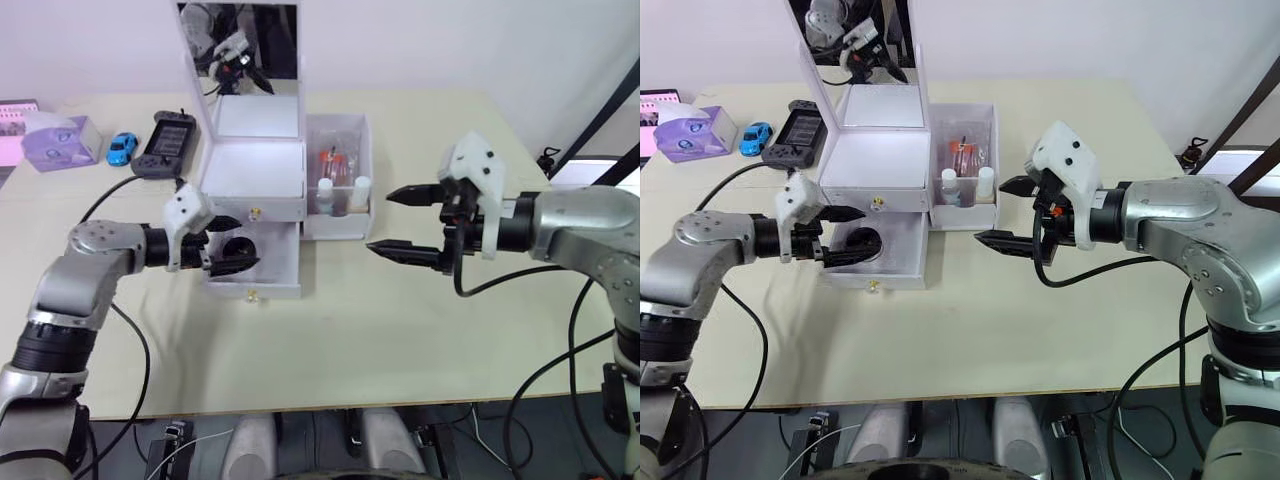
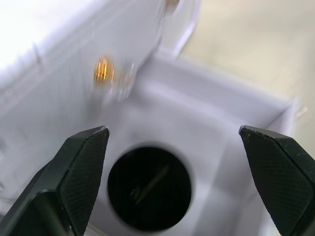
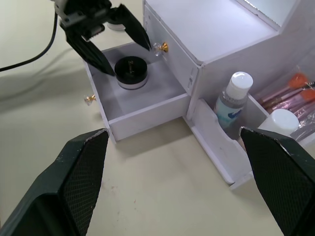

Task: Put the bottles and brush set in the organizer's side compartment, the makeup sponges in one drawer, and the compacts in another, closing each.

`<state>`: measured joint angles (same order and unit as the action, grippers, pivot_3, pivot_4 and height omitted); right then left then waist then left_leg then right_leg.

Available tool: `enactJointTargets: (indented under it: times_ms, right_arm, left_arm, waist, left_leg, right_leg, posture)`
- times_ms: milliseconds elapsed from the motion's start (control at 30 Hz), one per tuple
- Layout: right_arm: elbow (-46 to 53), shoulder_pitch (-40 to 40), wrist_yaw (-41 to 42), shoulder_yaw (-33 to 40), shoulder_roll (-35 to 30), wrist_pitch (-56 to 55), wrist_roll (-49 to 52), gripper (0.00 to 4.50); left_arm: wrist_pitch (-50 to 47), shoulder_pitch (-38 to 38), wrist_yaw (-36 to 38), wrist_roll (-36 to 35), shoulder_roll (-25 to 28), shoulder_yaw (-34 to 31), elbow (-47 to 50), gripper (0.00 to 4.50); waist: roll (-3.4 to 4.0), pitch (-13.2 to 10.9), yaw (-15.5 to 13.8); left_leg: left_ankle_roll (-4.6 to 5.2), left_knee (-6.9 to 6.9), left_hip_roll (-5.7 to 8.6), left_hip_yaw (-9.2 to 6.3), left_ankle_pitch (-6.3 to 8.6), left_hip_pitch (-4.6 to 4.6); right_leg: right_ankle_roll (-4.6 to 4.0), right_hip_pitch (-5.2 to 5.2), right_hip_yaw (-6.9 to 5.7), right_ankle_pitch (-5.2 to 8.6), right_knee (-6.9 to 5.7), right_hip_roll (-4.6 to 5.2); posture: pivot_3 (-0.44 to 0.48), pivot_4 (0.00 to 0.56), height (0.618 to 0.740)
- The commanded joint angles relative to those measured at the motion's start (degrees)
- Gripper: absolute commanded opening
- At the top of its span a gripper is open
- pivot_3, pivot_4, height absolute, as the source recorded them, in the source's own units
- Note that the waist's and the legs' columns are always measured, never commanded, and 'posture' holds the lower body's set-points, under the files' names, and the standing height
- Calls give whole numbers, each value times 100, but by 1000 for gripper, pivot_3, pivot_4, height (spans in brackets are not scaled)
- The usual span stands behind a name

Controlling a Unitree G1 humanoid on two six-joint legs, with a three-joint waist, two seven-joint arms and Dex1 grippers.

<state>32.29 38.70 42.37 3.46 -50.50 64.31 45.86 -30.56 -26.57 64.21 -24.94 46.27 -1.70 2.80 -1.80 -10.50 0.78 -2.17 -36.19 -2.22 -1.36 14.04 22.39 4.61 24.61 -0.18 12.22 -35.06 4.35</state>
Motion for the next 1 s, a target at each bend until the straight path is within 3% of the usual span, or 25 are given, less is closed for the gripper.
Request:
enactJointTargets:
  times_ms: [33,133,233,367,533,767,1000]
  right_arm:
    - [-71,134,282,141,-143,-338,-12,4500]
    - [-284,26,654,185,-224,-840,-180,4500]
    - [-628,-70,1010,-1,-446,-1527,-709,4500]
    - [-1263,-73,1226,-111,-442,-2408,-1310,4500]
    - [-2088,-272,1687,-47,-539,-2700,-1444,4500]
    - [-3095,-599,2026,7,-585,-3199,-1809,4500]
    - [-3125,-736,2030,80,-542,-3244,-1855,4500]
  left_arm:
    - [-506,185,87,-652,360,-855,323,4436]
    - [-669,598,35,-866,646,-1512,358,4436]
    - [-366,1193,-360,-571,773,-2202,106,4436]
    - [80,2003,-996,-186,695,-3129,-295,4436]
    - [880,3006,-1232,76,532,-3991,-990,4436]
    - [1371,3931,-1598,84,23,-4582,-1303,4436]
    - [1574,4306,-1872,-14,-413,-4578,-1096,4436]
  waist:
    - [0,0,25]
    - [1,0,38]
    - [1,-1,19]
    - [0,0,24]
    - [0,0,21]
    - [-1,1,-1]
    - [-2,2,-12]
  left_leg:
    - [0,0,0,0,0,0]
    - [0,1,-5,0,0,-3]
    - [0,3,-6,0,0,-5]
    - [0,-1,-6,2,0,-5]
    - [-1,5,-7,4,0,-6]
    - [-3,1,-3,14,1,-3]
    - [-3,3,-5,17,2,-7]
  right_leg:
    - [0,0,0,0,-1,-1]
    - [0,0,0,0,-2,-4]
    - [0,1,0,1,-1,-6]
    - [0,0,0,1,1,-4]
    - [-2,2,0,0,2,-3]
    - [-3,4,-1,0,7,15]
    - [-3,7,-2,0,2,16]
  posture:
    - [0,150,740]
    - [0,150,740]
    - [0,150,740]
    - [0,150,740]
    - [0,150,740]
    - [0,150,740]
    - [0,150,740]
